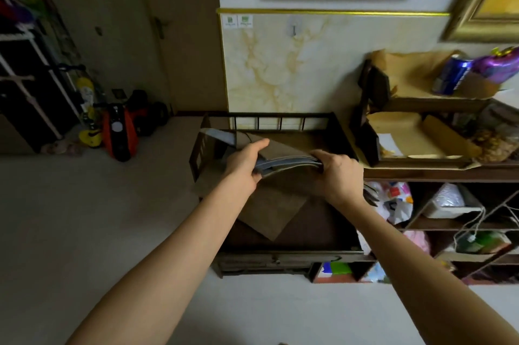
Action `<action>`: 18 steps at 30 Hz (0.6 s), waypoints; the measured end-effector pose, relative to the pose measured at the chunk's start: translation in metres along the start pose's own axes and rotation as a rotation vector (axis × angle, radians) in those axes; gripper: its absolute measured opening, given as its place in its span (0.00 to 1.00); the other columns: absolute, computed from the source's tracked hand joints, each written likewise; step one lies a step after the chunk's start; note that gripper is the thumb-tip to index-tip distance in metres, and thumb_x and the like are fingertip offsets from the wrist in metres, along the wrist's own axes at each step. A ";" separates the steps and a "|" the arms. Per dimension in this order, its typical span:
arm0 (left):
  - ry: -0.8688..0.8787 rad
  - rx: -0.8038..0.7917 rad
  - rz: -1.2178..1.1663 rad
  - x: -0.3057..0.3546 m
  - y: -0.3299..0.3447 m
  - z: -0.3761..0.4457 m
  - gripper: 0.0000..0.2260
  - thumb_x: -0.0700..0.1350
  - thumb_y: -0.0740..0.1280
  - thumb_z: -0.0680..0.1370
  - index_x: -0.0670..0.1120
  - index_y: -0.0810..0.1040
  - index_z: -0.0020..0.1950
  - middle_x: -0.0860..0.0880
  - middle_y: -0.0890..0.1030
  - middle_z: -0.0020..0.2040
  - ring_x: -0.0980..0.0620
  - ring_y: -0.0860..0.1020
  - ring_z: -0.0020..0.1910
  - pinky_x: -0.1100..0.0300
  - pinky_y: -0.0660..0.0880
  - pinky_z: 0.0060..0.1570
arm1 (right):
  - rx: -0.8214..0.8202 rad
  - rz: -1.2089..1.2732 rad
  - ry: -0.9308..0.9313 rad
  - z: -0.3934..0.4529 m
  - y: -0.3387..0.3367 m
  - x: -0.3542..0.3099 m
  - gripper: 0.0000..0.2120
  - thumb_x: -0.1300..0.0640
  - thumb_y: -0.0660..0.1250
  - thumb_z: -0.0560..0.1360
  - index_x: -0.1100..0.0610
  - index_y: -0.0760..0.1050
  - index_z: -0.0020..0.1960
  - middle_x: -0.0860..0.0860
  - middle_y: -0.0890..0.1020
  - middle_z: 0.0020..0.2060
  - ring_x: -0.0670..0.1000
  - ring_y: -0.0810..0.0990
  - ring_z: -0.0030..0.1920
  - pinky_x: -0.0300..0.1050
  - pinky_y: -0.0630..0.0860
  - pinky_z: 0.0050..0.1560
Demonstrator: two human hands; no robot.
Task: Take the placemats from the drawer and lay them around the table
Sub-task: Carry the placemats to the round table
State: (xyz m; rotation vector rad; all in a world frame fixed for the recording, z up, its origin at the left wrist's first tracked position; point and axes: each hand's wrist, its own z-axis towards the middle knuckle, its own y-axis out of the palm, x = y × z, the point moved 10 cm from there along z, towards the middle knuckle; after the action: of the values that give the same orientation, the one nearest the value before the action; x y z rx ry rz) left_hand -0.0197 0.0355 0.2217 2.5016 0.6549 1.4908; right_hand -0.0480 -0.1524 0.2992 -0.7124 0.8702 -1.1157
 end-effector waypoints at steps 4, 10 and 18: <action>0.107 -0.383 0.006 0.035 0.067 -0.059 0.13 0.52 0.69 0.76 0.45 0.77 0.57 0.43 0.82 0.54 0.47 0.82 0.51 0.57 0.82 0.45 | 0.113 0.145 0.211 0.000 -0.064 0.034 0.08 0.53 0.71 0.72 0.51 0.81 0.51 0.55 0.85 0.41 0.60 0.82 0.45 0.47 0.71 0.40; 0.534 -0.253 0.308 0.045 0.076 -0.076 0.12 0.48 0.66 0.79 0.44 0.79 0.59 0.47 0.83 0.54 0.52 0.82 0.52 0.64 0.80 0.44 | 0.141 0.439 0.523 -0.028 -0.122 0.111 0.14 0.53 0.75 0.69 0.57 0.81 0.53 0.56 0.84 0.47 0.58 0.83 0.47 0.59 0.80 0.50; 1.086 -0.099 1.016 0.064 0.161 -0.090 0.49 0.57 0.76 0.68 0.51 0.49 0.79 0.49 0.52 0.79 0.47 0.45 0.79 0.46 0.50 0.75 | 0.246 0.474 0.641 -0.112 -0.214 0.201 0.10 0.59 0.78 0.66 0.53 0.81 0.44 0.55 0.84 0.41 0.55 0.83 0.42 0.53 0.81 0.47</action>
State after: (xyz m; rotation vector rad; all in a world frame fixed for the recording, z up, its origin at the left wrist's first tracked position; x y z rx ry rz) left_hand -0.0251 -0.0873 0.3724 1.7436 -0.7828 3.0890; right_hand -0.2042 -0.4137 0.3787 0.0834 1.3274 -0.9966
